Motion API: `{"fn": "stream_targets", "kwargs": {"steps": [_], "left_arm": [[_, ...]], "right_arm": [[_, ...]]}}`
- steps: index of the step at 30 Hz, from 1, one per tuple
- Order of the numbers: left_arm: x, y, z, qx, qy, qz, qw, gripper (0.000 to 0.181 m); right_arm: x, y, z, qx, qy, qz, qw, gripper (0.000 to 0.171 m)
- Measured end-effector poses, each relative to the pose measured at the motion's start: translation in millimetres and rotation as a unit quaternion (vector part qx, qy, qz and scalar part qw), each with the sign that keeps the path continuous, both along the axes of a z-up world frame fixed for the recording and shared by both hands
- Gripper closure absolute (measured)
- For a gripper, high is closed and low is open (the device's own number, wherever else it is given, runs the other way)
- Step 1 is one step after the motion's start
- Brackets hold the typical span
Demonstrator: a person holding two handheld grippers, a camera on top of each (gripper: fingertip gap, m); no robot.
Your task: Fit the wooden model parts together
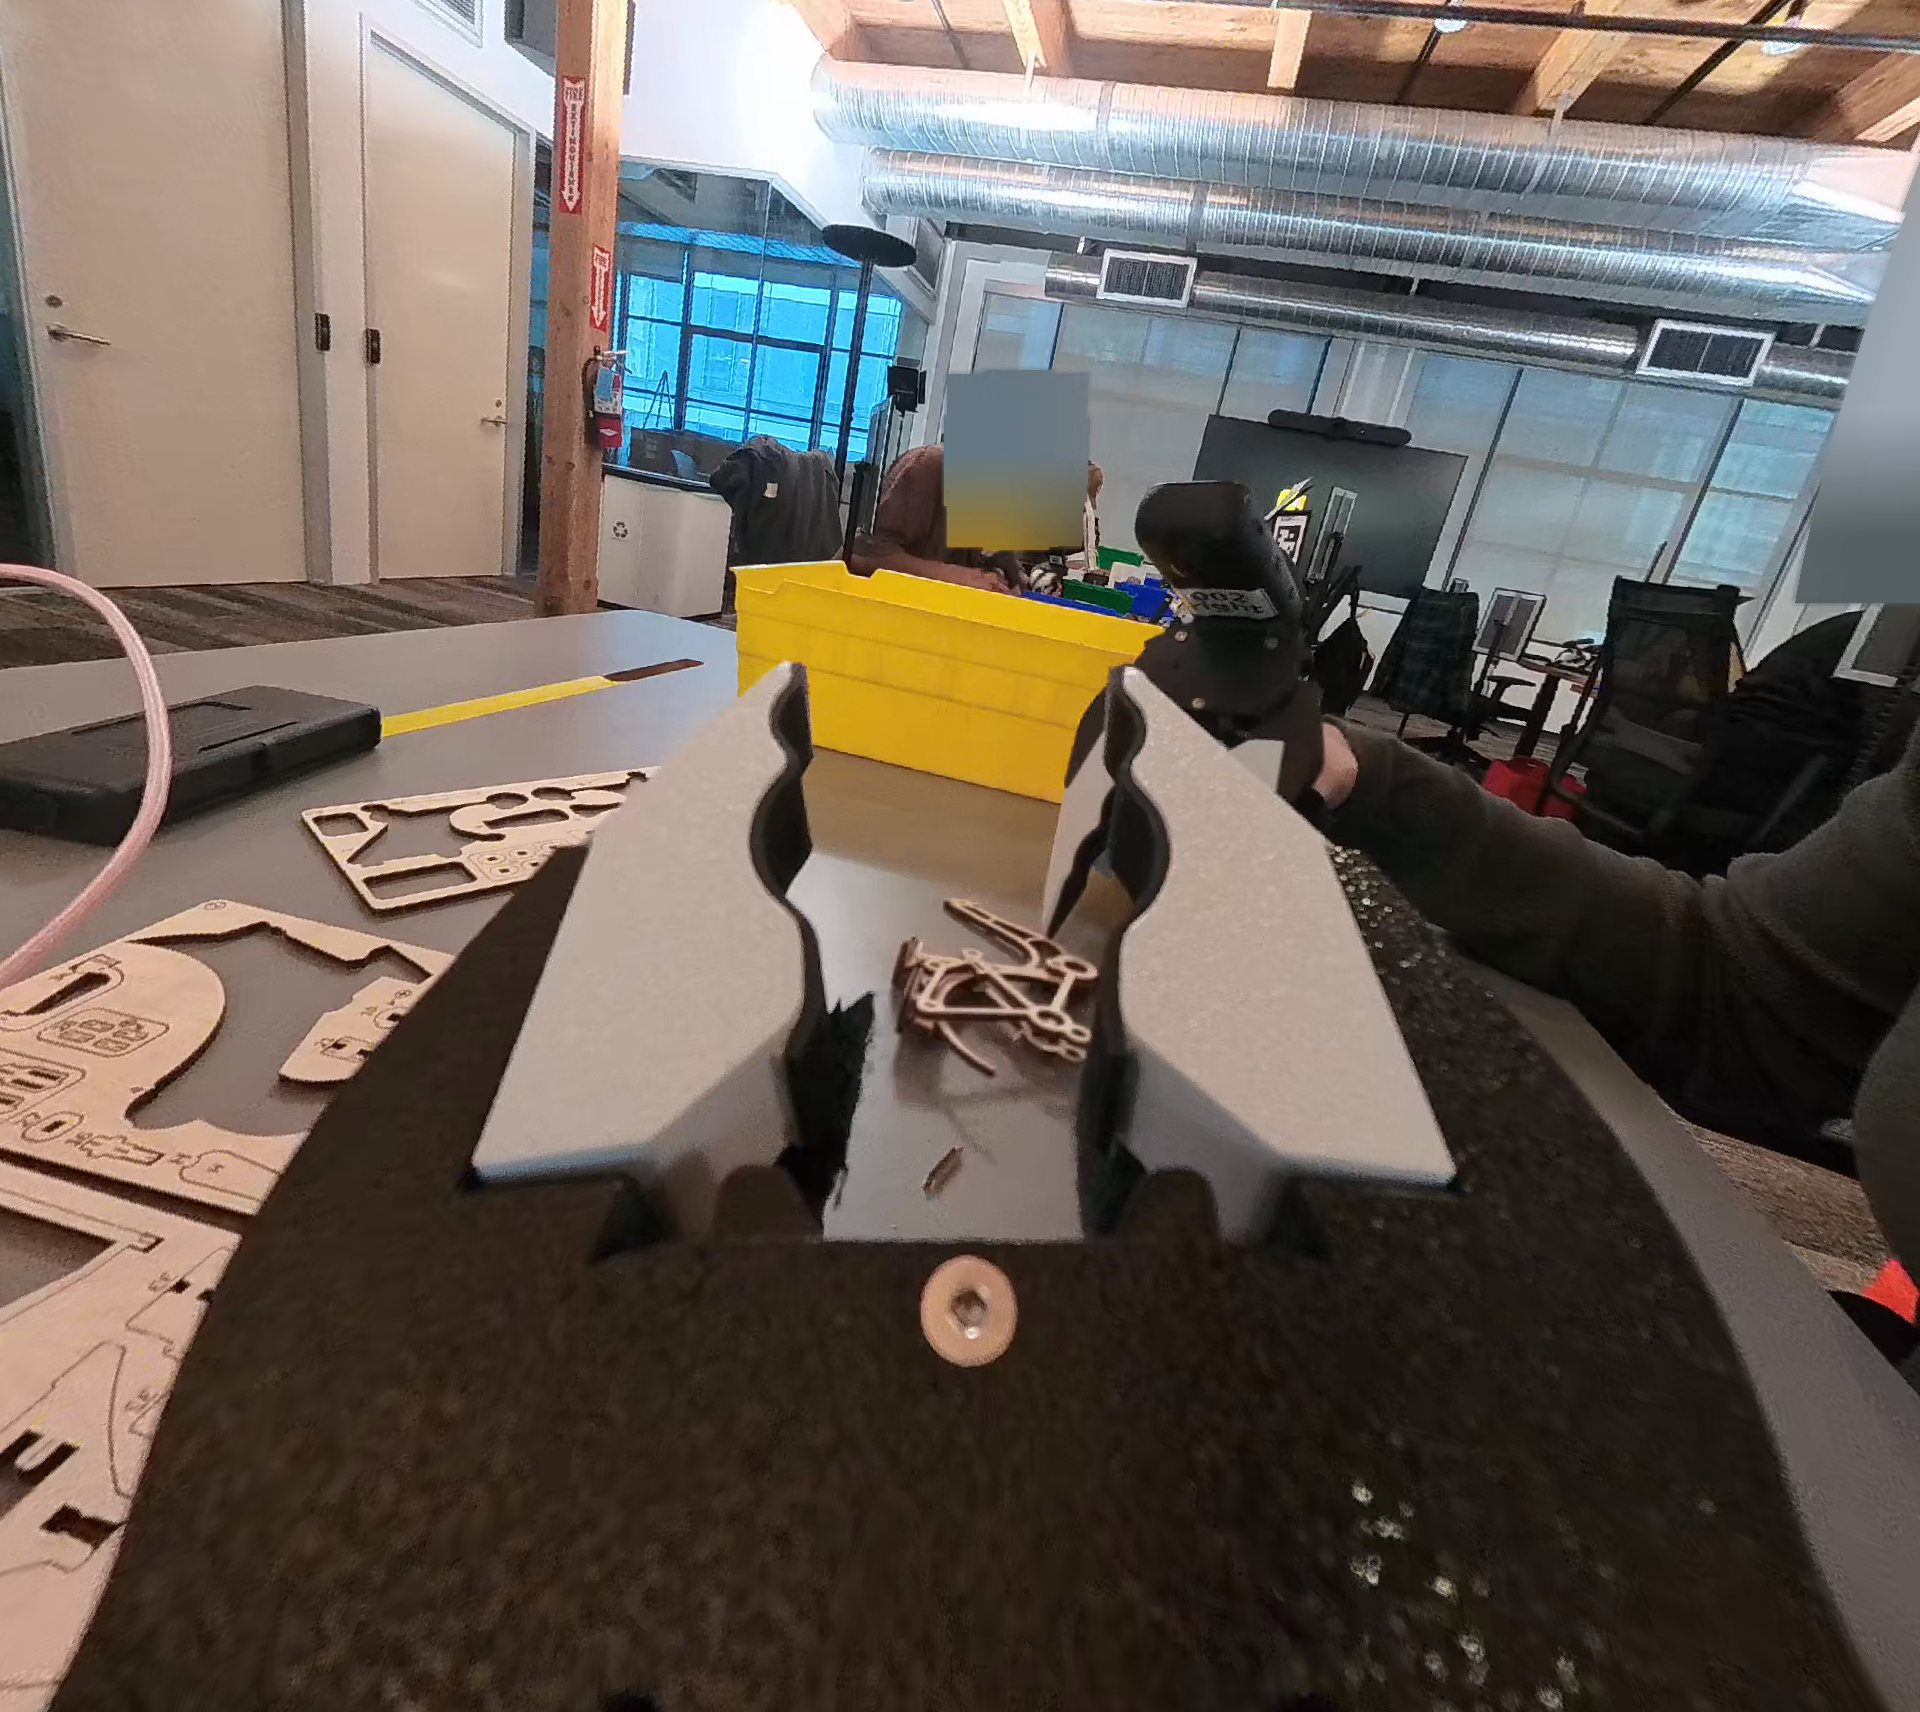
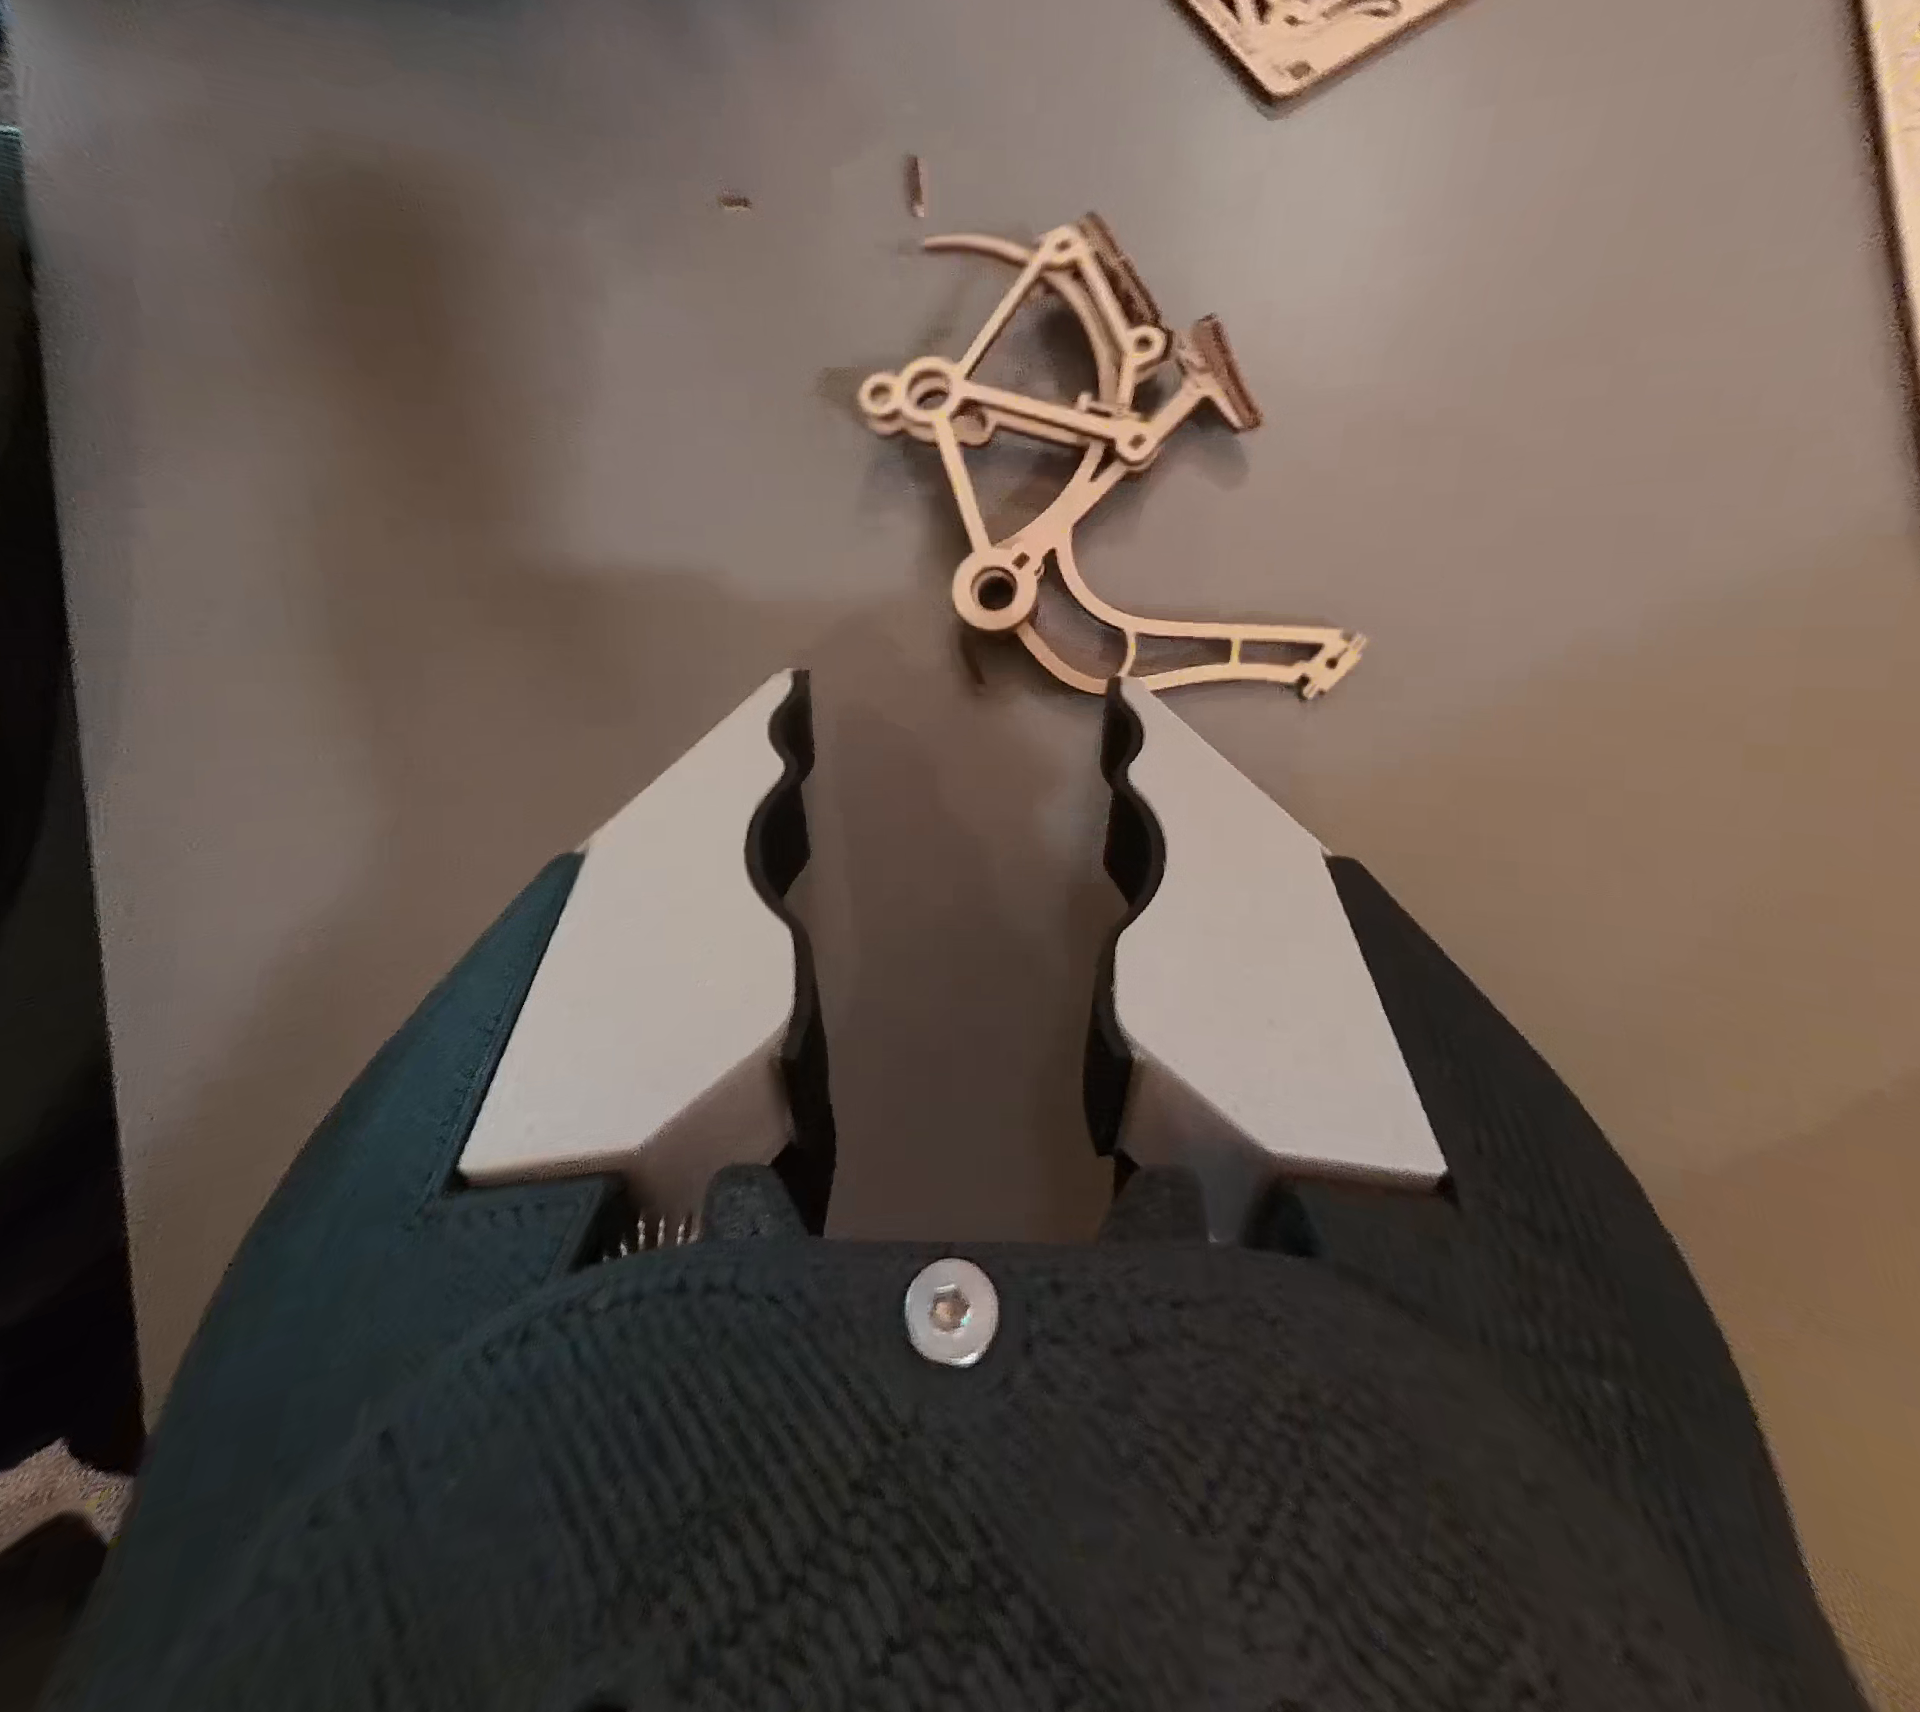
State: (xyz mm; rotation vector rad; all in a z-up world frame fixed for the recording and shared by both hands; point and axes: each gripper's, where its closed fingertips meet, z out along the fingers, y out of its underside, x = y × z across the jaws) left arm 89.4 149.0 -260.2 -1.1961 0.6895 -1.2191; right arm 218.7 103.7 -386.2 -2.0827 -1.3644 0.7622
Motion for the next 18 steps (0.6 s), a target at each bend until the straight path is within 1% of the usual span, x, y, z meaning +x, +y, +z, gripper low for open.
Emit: {"fn": "stream_targets", "kwargs": {"steps": [5, 8, 10, 12, 13, 15, 16, 18], "left_arm": [[0, -1, 0, 0.003, 0.0, 0.001, 1.0, 0.128], [-3, 0, 3, 0.009, -0.006, 0.011, 1.0, 0.128], [-7, 0, 6, 0.018, -0.011, 0.022, 1.0, 0.13], [-4, -6, 8, 0.036, -0.004, 0.018, 0.999, 0.132], [1, -12, 6, 0.046, 0.013, 0.008, 0.999, 0.135], [18, -27, -8, 0.069, 0.075, -0.011, 0.995, 0.149], [26, -36, -13, 0.088, 0.1, -0.022, 0.991, 0.157], [35, -52, -17, 0.129, 0.126, -0.038, 0.983, 0.169]], "right_arm": [[-24, -18, 2, -0.015, 0.031, 0.057, 0.998, 0.116], [-29, -15, 16, 0.014, 0.072, 0.06, 0.995, 0.116], [-30, -5, 39, 0.077, 0.128, 0.05, 0.987, 0.116], [-31, 5, 65, 0.171, 0.184, 0.037, 0.967, 0.118], [-31, 9, 78, 0.218, 0.212, 0.028, 0.952, 0.123], [-27, 20, 93, 0.292, 0.247, -0.012, 0.924, 0.145], [-24, 28, 94, 0.317, 0.248, -0.04, 0.915, 0.151], [-17, 39, 94, 0.351, 0.243, -0.078, 0.901, 0.158]]}}
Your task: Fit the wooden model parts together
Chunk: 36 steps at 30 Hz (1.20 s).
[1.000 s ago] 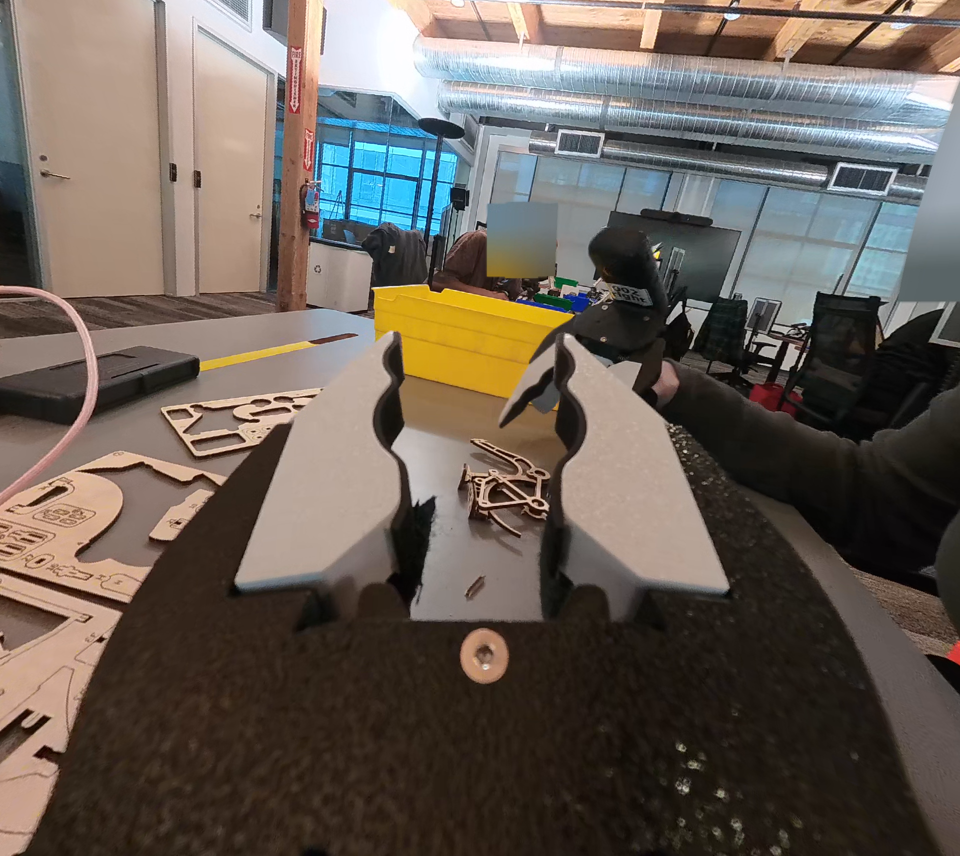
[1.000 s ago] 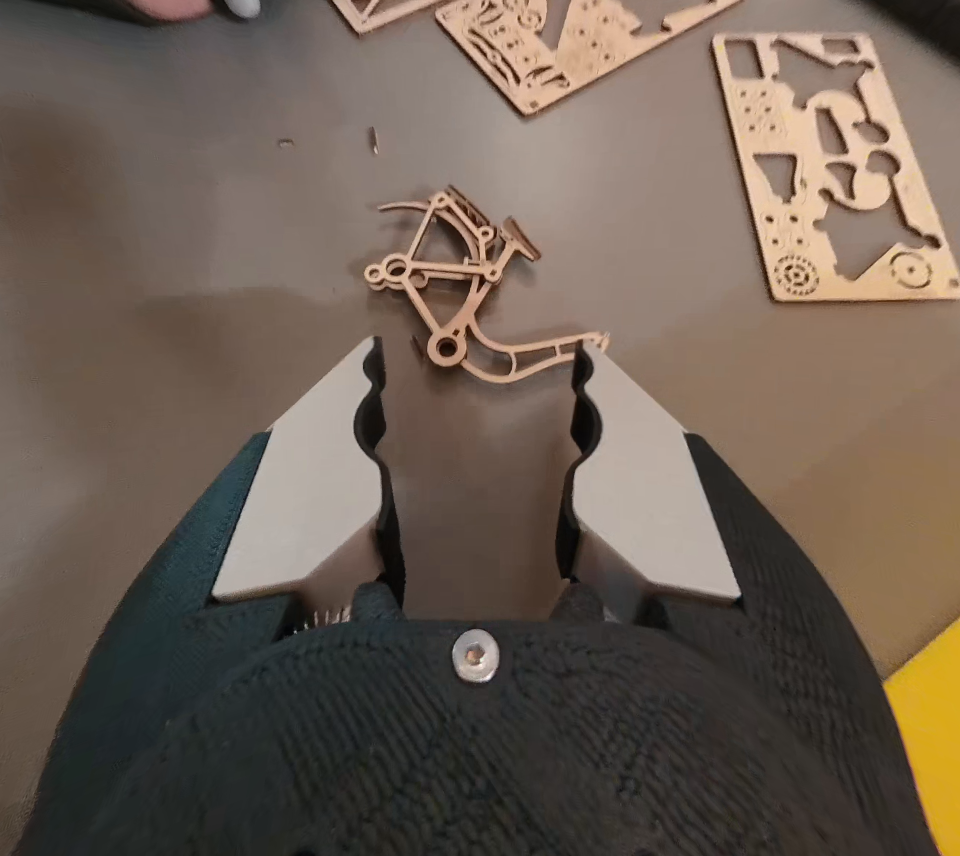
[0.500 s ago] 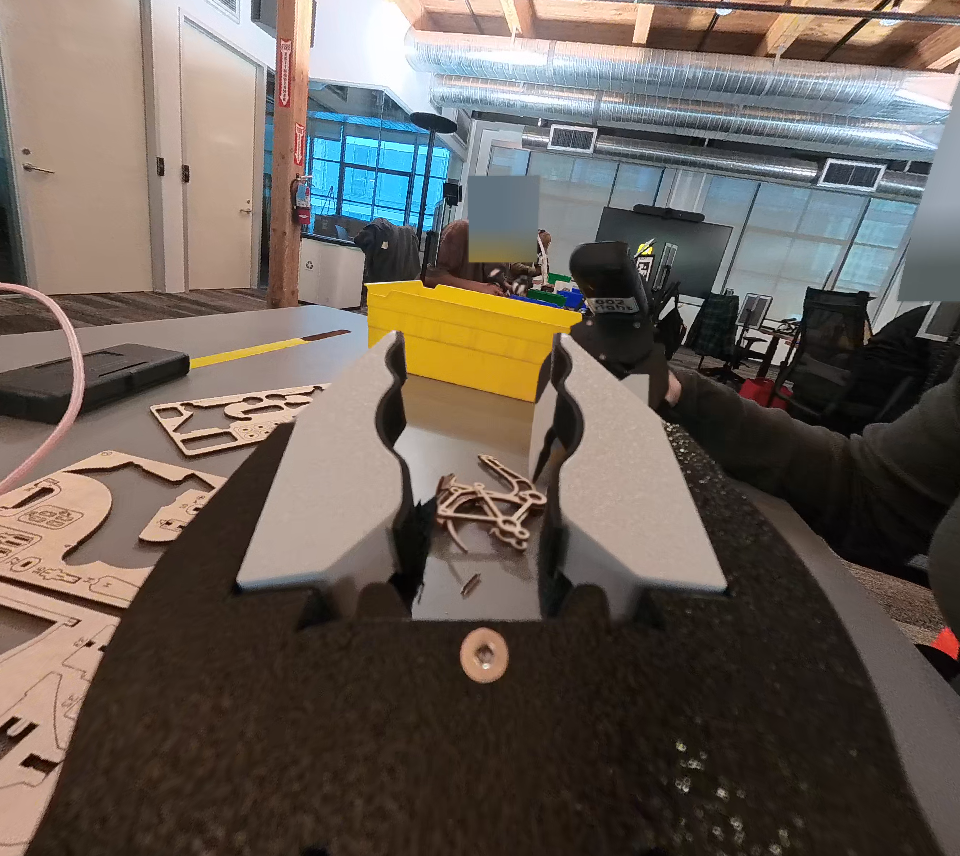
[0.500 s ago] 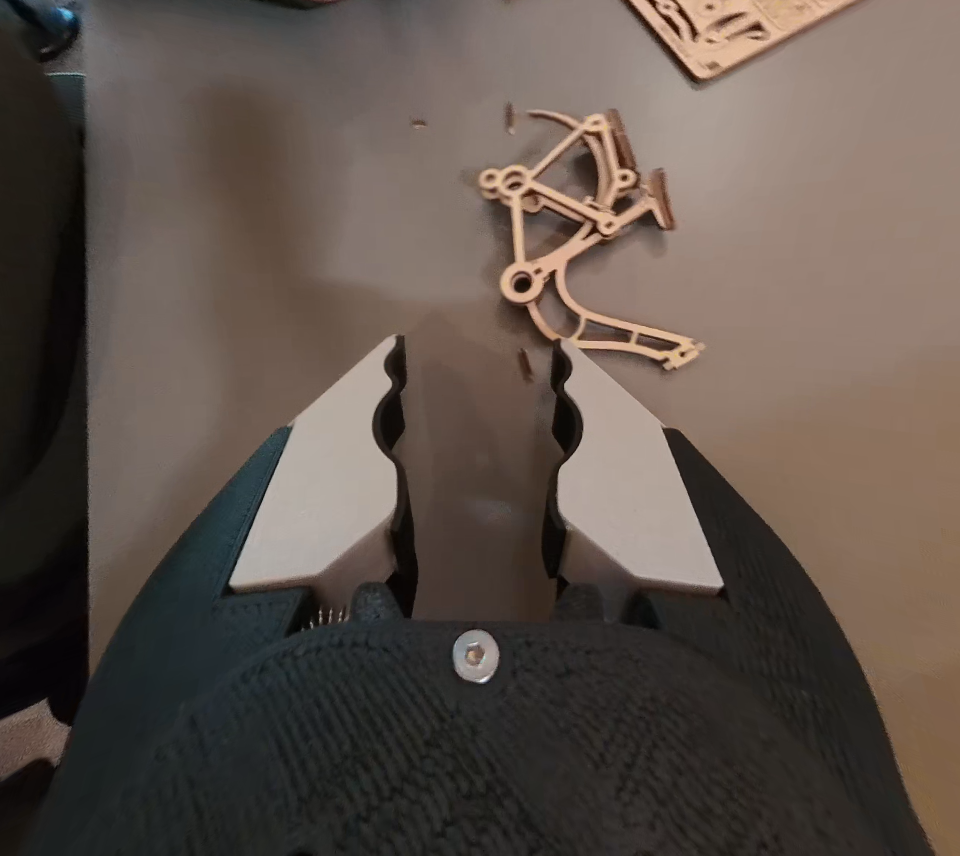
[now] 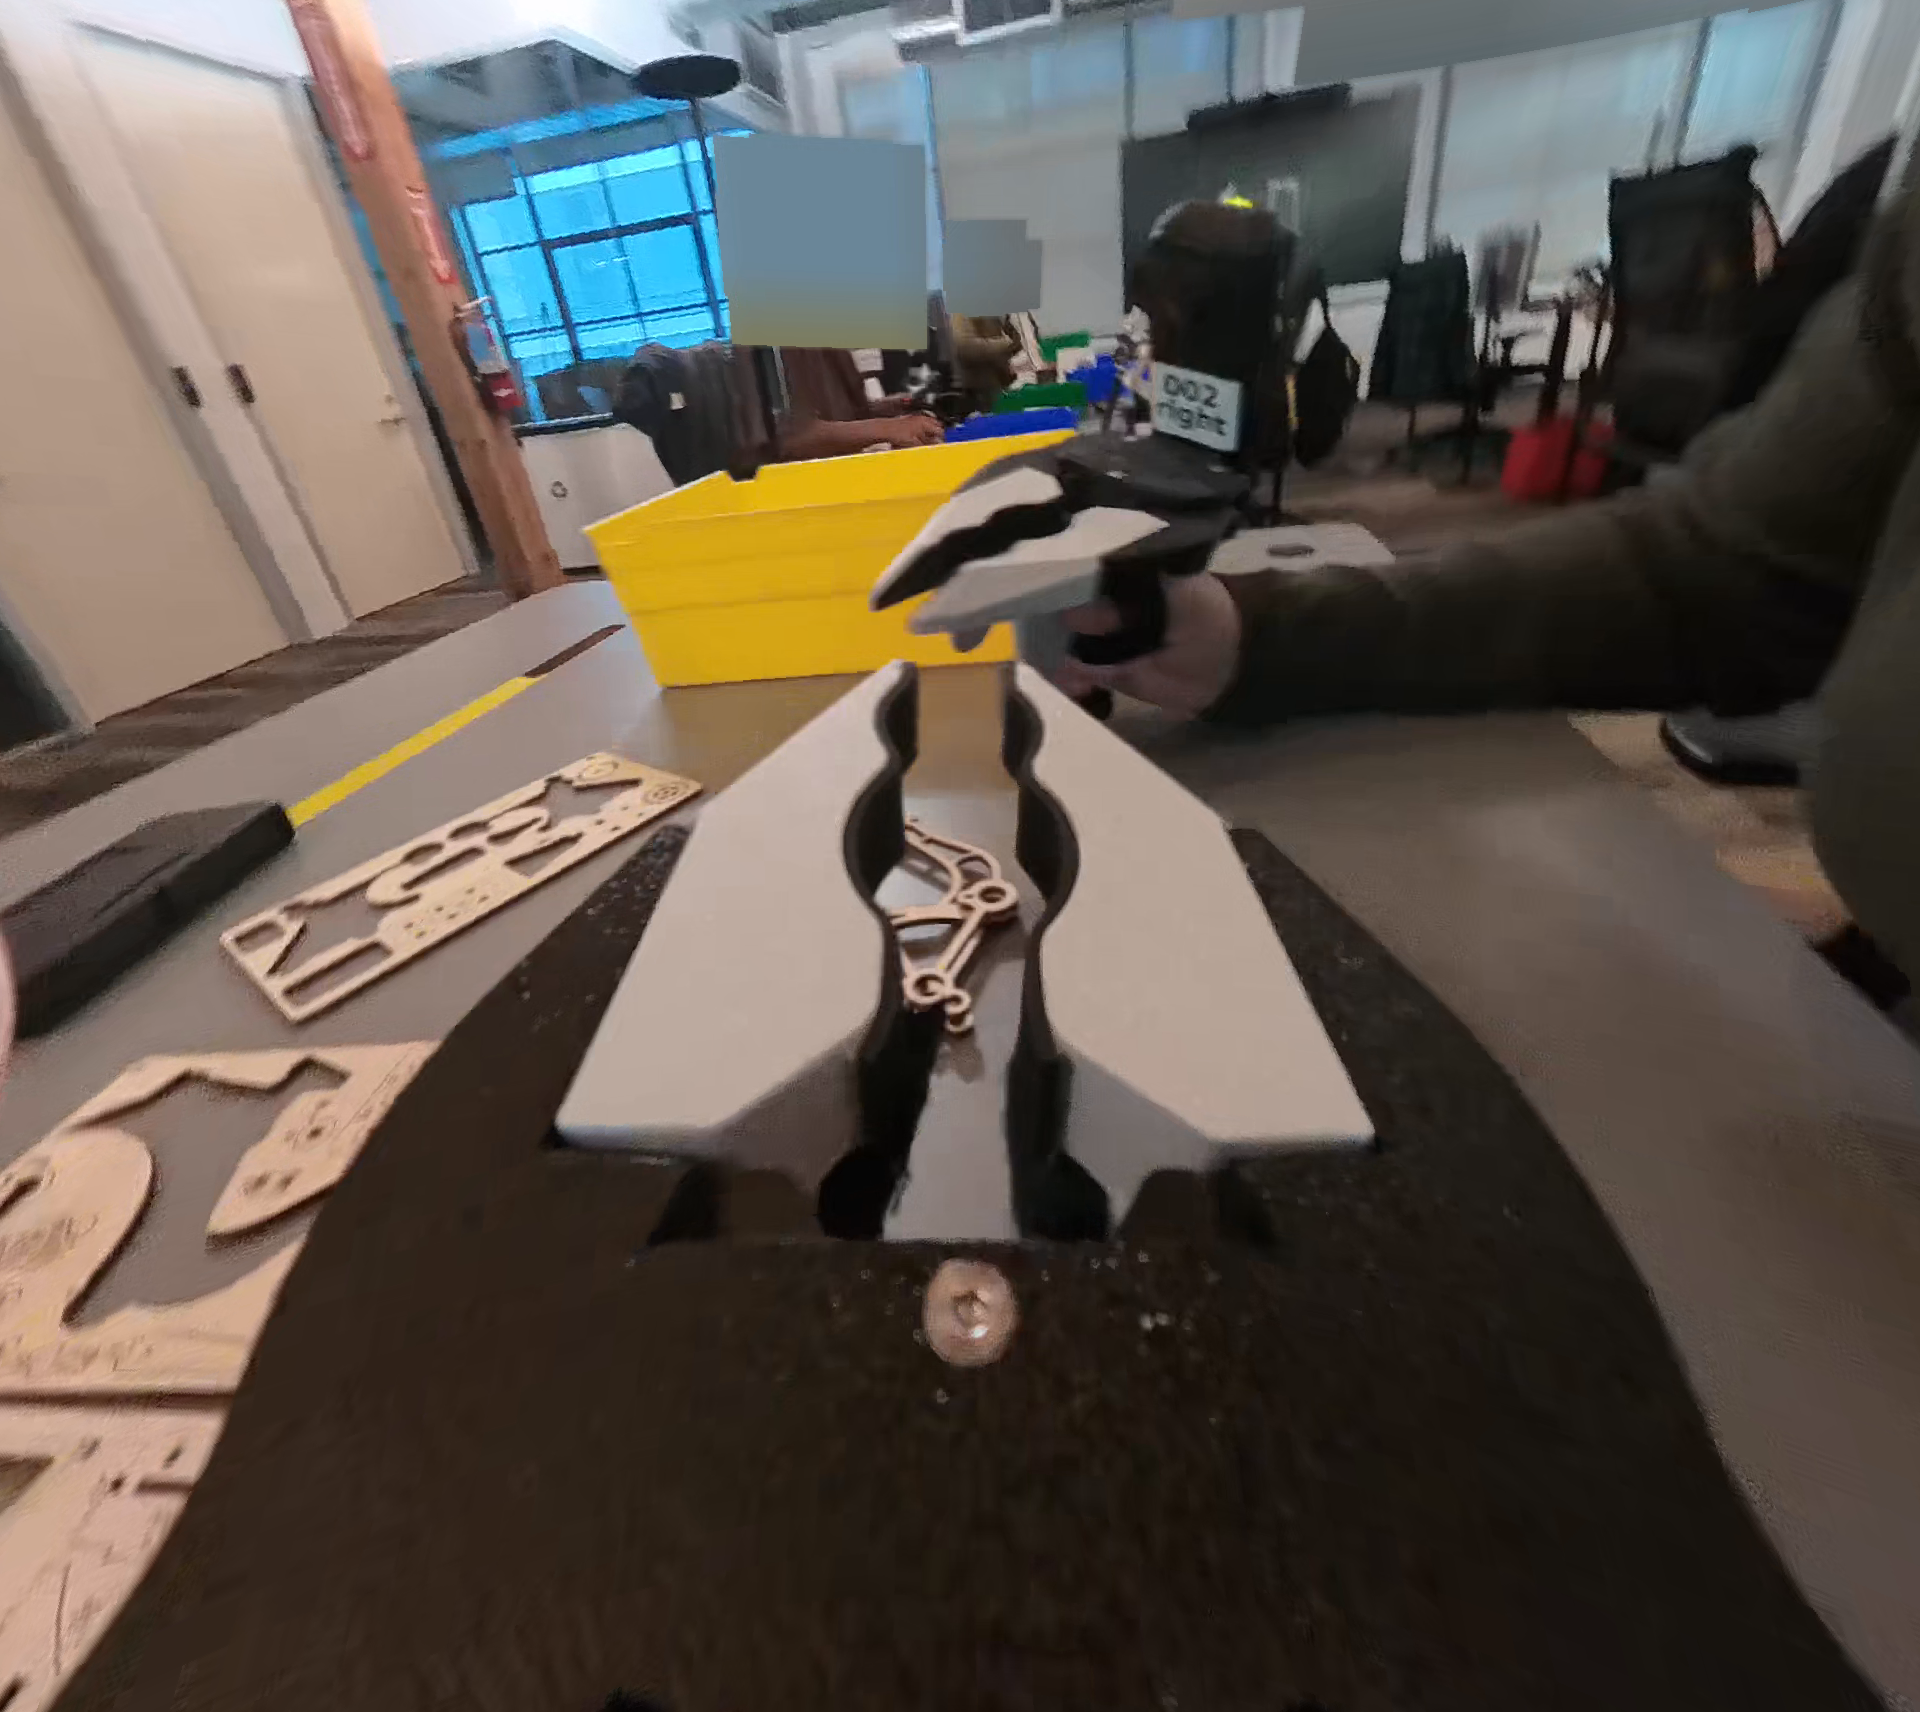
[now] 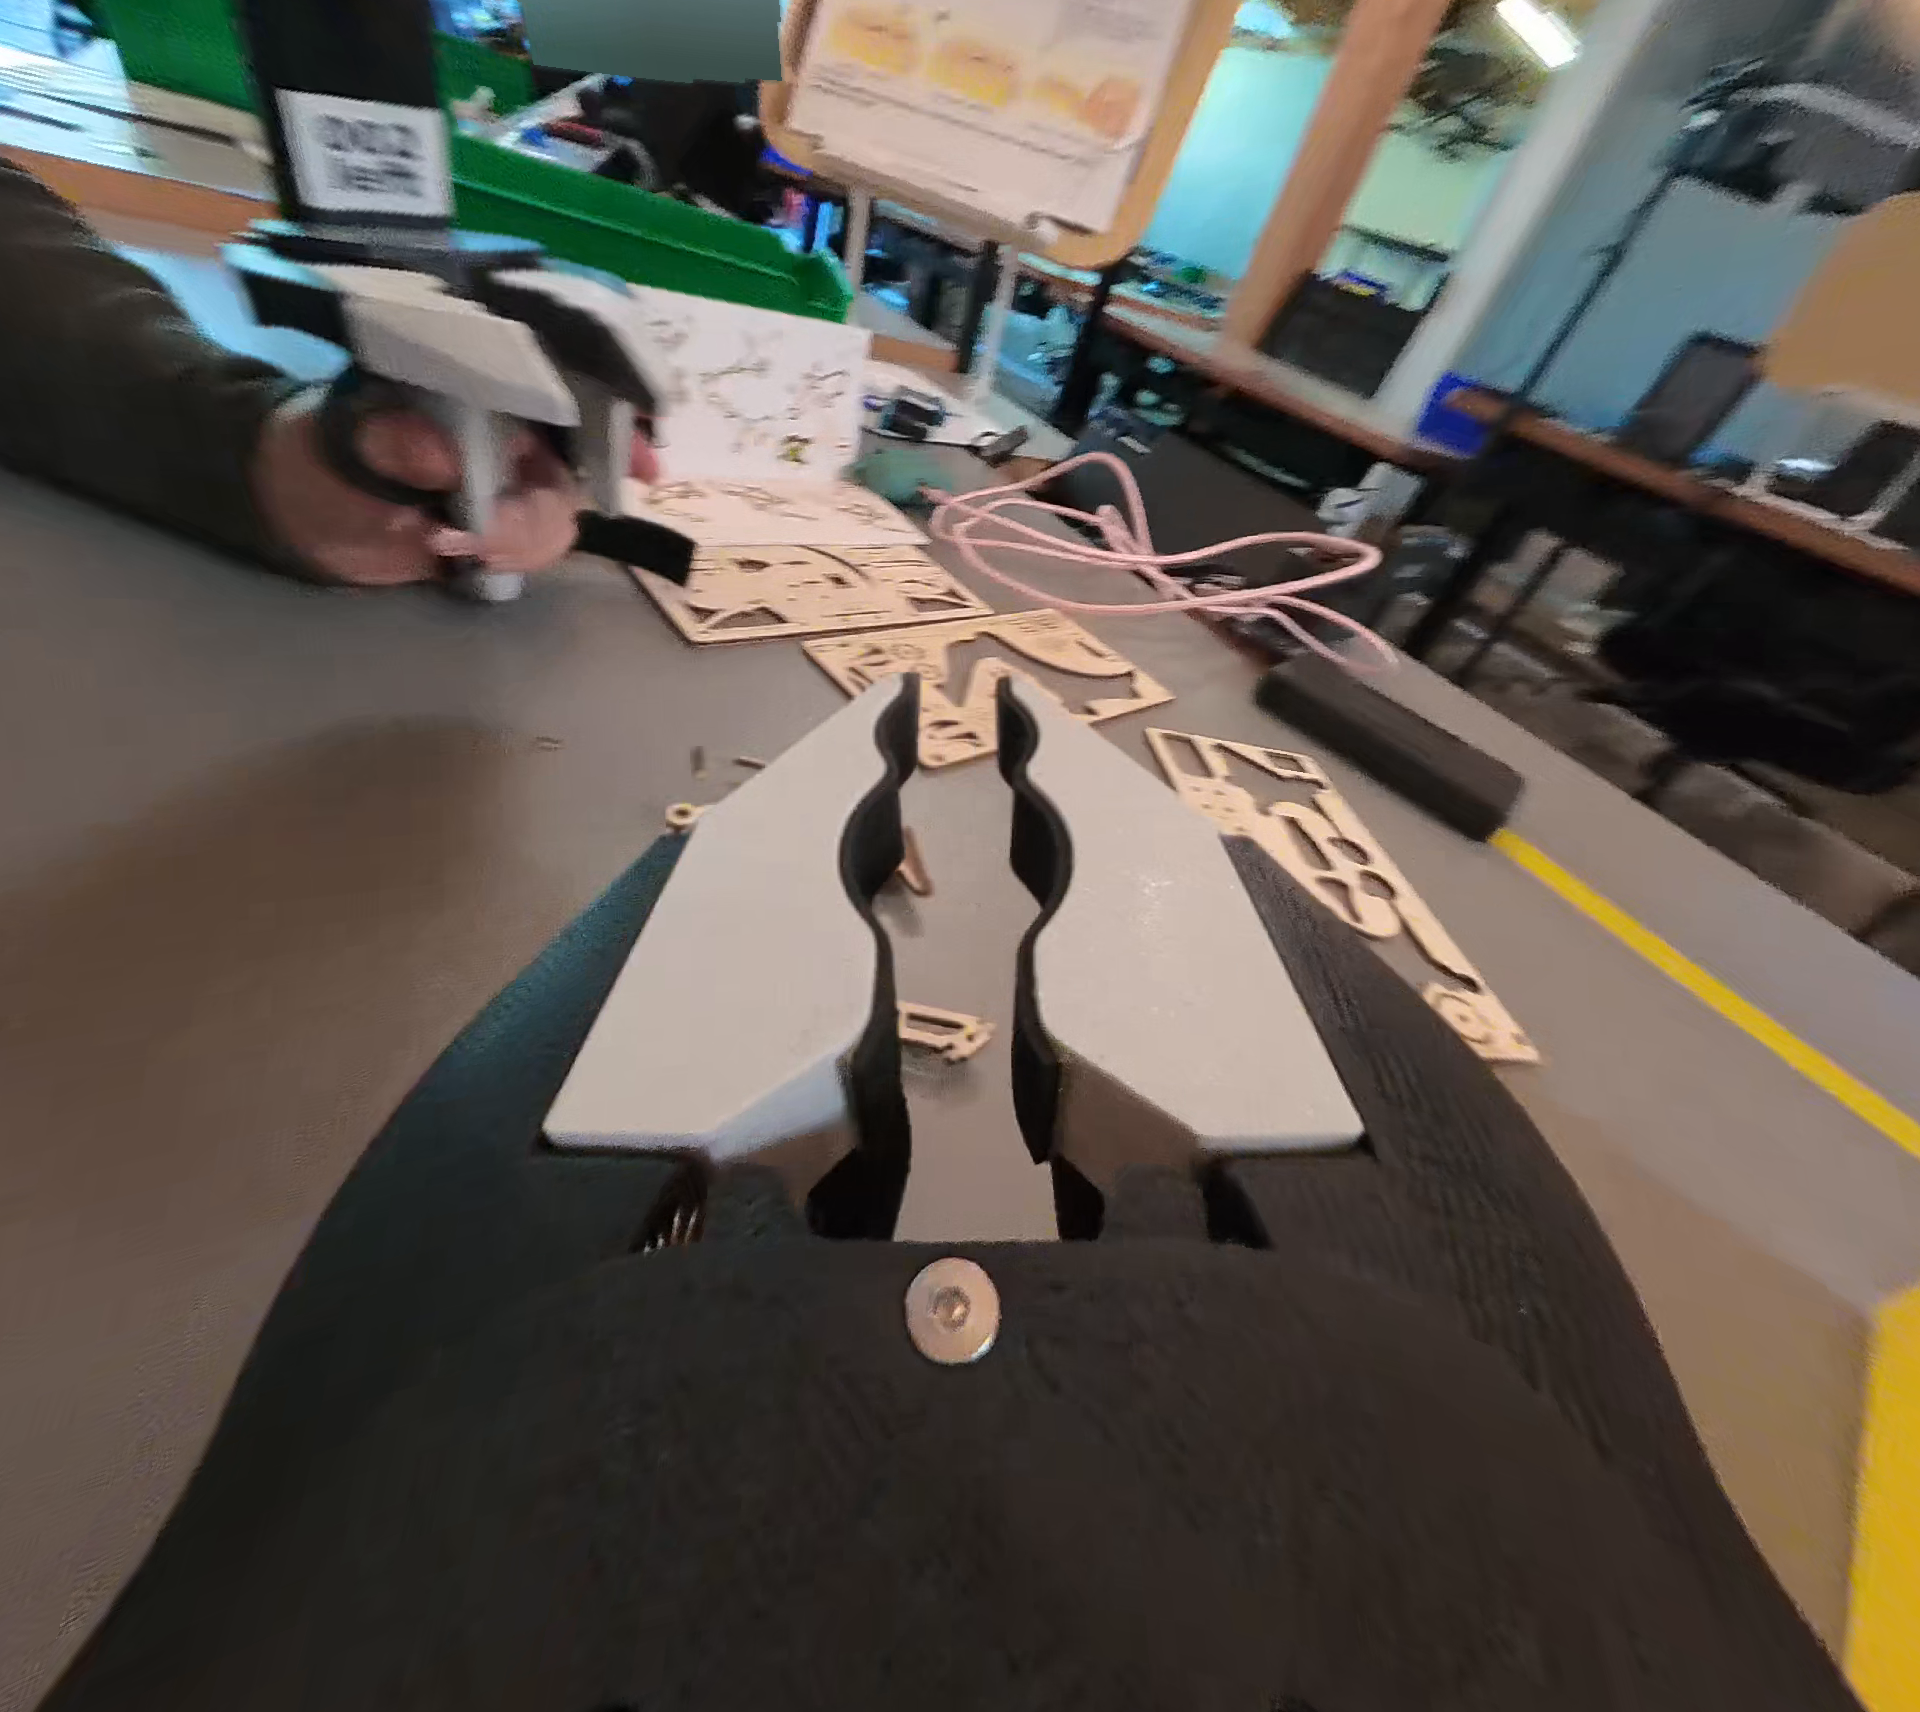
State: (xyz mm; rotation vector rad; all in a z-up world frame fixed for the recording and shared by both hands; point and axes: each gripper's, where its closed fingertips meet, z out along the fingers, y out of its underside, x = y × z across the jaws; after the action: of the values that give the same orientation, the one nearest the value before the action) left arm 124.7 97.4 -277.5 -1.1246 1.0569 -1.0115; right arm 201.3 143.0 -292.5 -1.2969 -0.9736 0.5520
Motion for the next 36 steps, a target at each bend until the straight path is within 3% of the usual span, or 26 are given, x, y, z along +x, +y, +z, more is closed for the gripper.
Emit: {"fn": "stream_targets", "kwargs": {"steps": [3, 6, 10, 16, 28, 36], "left_arm": [[4, -10, -2, 0.031, 0.015, -0.009, 0.999, 0.181], [2, -2, -6, 0.015, 0.021, 0.018, 1.0, 0.181], [2, 0, -5, -0.006, 0.007, 0.002, 1.0, 0.181], [4, 6, -5, -0.053, -0.011, -0.022, 0.998, 0.181], [0, -1, 4, -0.014, -0.047, -0.008, 0.999, 0.181], [1, -2, 4, -0.007, -0.042, -0.008, 0.999, 0.181]], "right_arm": [[6, 10, 1, 0.015, 0.018, -0.041, 0.999, 0.171], [11, 22, 3, 0.009, 0.035, -0.088, 0.995, 0.171], [6, 24, 1, 0.032, 0.017, -0.084, 0.996, 0.171], [0, 35, 12, 0.058, 0.045, -0.029, 0.997, 0.171], [-28, 81, 3, 0.108, -0.022, 0.033, 0.993, 0.171], [-30, 78, -1, 0.121, -0.04, 0.038, 0.991, 0.171]]}}
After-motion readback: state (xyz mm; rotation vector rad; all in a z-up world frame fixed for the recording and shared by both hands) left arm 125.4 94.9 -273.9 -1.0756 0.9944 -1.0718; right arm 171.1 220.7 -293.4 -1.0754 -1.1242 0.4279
